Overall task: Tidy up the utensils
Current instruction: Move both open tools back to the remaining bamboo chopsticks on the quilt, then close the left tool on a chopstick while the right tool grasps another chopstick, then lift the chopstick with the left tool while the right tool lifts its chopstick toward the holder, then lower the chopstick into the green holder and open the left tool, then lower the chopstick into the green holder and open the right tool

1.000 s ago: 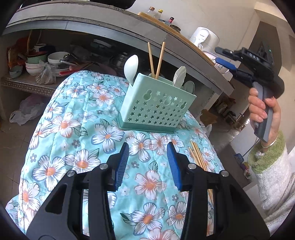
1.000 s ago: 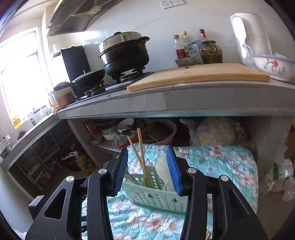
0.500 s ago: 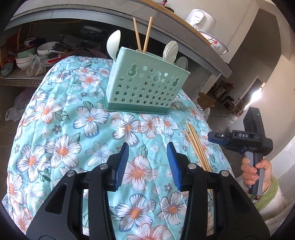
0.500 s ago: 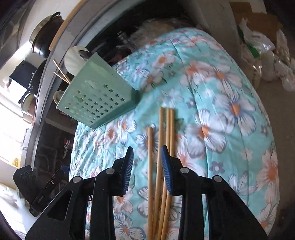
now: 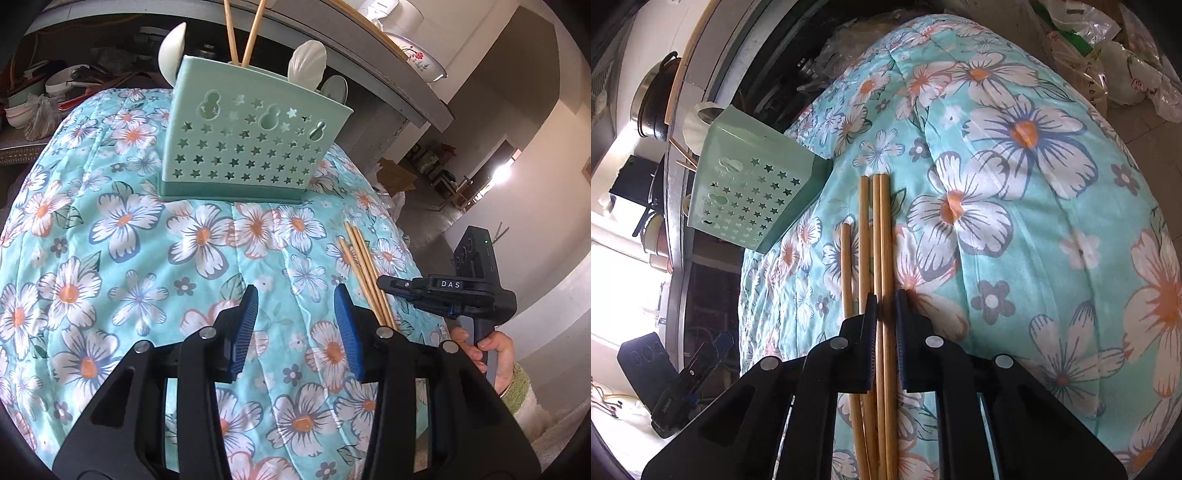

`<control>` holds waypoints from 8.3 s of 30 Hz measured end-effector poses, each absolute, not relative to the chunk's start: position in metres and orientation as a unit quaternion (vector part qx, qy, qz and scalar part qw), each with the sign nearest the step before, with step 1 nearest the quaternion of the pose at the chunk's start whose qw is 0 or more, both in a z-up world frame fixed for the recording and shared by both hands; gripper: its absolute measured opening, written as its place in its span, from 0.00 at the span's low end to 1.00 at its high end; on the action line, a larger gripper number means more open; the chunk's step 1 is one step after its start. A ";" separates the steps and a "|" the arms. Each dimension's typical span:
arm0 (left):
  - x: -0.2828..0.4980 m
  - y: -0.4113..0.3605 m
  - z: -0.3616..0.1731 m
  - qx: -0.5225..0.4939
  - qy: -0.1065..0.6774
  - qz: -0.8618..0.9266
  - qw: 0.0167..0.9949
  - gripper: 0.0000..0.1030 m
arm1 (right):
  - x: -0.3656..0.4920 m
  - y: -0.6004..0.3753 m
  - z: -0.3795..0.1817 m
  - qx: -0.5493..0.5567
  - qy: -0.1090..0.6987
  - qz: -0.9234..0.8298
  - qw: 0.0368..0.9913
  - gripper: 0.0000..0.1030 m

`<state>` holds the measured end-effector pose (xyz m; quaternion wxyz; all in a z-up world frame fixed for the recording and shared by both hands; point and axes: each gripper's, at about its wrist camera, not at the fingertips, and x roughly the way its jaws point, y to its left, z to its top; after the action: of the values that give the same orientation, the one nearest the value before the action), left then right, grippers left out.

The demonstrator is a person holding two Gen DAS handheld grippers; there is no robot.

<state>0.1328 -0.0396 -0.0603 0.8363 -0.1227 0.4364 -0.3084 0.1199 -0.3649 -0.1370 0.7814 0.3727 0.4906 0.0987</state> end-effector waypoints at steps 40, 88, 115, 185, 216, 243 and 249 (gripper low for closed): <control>0.252 -0.176 -0.143 -0.202 0.607 -0.311 0.703 0.07 | 0.104 -0.387 -0.149 0.406 0.475 0.118 0.772 0.06; 0.231 -0.197 -0.128 -0.100 0.588 -0.315 0.738 0.12 | 0.182 -0.354 -0.116 0.167 0.506 0.029 0.846 0.11; 0.216 -0.156 -0.090 -0.136 0.535 -0.297 0.779 0.05 | 0.129 -0.370 -0.032 0.282 0.417 0.102 0.858 0.07; 0.262 -0.006 0.176 -0.206 0.070 -0.242 0.946 0.05 | 0.161 -0.339 0.002 0.286 0.382 0.168 0.863 0.06; 0.251 -0.021 0.098 -0.167 0.195 -0.207 0.944 0.53 | 0.125 -0.339 0.045 0.256 0.342 0.161 0.890 0.06; 0.188 -0.007 0.035 -0.046 0.349 -0.105 0.930 0.77 | 0.230 -0.252 0.187 0.095 0.172 0.162 0.967 0.06; 0.189 0.000 0.033 -0.044 0.358 -0.090 0.928 0.78 | 0.265 -0.225 0.171 0.050 0.186 0.145 0.971 0.06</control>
<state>0.1888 0.0000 0.0330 0.9283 -0.0438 0.3581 -0.0897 0.2653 -0.2249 0.1711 0.9706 0.0502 0.1859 0.1446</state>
